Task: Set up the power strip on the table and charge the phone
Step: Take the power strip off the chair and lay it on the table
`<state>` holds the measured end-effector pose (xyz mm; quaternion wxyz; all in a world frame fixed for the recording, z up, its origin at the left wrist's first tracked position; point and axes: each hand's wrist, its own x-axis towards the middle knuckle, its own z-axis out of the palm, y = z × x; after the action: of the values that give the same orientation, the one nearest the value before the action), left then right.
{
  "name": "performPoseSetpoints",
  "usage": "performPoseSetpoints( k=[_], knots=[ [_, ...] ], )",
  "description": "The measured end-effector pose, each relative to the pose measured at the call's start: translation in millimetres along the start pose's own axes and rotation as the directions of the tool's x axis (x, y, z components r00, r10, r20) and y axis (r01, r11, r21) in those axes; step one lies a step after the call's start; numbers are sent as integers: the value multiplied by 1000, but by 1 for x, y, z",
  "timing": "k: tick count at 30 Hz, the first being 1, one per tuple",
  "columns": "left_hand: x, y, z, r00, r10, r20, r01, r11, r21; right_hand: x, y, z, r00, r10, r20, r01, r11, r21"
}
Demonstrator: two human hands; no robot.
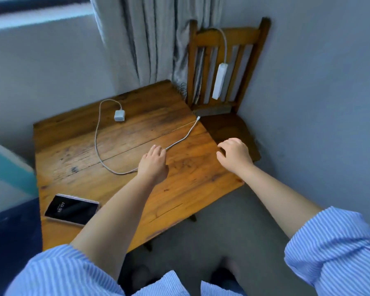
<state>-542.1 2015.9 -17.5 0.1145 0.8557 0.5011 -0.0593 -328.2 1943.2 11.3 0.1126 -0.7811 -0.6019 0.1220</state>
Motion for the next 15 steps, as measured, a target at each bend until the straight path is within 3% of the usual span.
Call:
performPoseSetpoints(
  k=[6, 15],
  knots=[
    [34, 91, 1, 998, -57, 16, 56, 998, 9, 11, 96, -50, 1000, -24, -20, 25, 998, 49],
    [125, 169, -37, 994, -97, -40, 98, 995, 21, 79, 175, -115, 997, -34, -69, 39, 997, 67]
  ],
)
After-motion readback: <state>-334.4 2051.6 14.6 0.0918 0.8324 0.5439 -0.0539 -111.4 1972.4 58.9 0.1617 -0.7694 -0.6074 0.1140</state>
